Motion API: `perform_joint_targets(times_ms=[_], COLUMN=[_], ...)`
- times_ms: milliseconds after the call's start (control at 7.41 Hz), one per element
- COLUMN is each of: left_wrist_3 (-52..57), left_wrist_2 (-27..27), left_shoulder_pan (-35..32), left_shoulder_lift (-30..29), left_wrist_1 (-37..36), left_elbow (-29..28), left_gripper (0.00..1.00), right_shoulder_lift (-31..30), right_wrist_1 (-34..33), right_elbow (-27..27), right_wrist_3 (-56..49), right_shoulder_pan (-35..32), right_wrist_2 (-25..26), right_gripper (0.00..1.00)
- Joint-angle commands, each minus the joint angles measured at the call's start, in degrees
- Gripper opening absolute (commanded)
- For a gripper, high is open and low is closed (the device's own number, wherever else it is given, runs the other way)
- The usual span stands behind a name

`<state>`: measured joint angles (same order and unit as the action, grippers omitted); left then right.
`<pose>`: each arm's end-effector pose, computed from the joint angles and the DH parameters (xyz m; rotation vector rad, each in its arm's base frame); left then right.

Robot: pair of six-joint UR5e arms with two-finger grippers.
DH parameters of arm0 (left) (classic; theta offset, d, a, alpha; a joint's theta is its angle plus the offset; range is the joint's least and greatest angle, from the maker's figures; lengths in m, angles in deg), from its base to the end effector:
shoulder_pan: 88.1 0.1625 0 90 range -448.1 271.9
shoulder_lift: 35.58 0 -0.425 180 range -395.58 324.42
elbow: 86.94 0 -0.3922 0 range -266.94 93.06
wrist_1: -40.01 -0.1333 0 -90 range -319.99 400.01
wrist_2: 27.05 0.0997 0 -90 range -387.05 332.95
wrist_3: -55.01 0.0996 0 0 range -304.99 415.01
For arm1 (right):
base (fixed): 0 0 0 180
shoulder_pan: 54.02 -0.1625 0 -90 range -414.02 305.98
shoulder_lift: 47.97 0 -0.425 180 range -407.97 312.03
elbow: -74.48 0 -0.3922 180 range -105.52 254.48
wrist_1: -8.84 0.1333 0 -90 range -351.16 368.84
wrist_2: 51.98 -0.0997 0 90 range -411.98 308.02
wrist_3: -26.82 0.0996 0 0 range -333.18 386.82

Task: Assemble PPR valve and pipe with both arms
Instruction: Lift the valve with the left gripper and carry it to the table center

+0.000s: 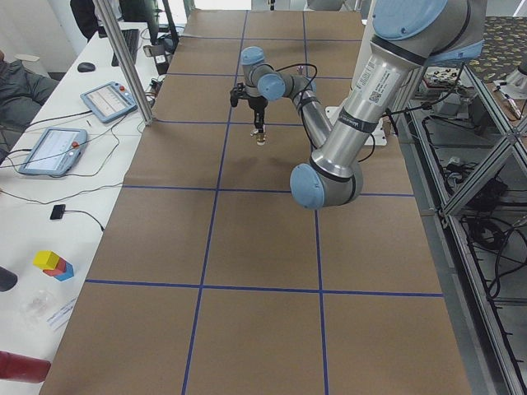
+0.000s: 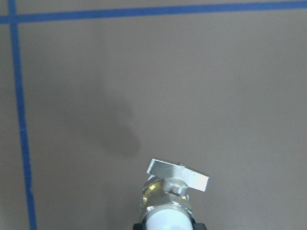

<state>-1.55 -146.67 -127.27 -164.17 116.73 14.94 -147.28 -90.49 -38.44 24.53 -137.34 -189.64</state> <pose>0.4481 -0.4735 0.2009 -0.0261 0.8056 0.0732 0.0108 -0.4210 0.5491 0.0385 -0.8347 -0.1784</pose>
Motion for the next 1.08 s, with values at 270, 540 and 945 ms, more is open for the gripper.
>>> perform_joint_targets(times_ms=[270,540,945], left_wrist_3=[-1.46,-0.5,-0.4], left_wrist_2=[0.88,0.88,0.7], left_shoulder_pan=[0.41,1.2,1.73], left_shoulder_lift=[-23.08,-25.05,-24.87], left_wrist_1=[16.14,16.62,15.83], left_elbow=[-35.56,-38.6,-38.26], left_gripper=[0.0,0.0,0.0], right_shoulder_lift=[0.09,-0.09,-0.27], right_wrist_1=[0.01,0.01,0.01], right_elbow=[-0.11,-0.19,-0.46], right_wrist_3=[-0.09,-0.18,-0.18], right_shoulder_pan=[0.0,0.0,0.0], right_wrist_2=[-0.07,-0.07,-0.07], right_gripper=[1.0,1.0,1.0])
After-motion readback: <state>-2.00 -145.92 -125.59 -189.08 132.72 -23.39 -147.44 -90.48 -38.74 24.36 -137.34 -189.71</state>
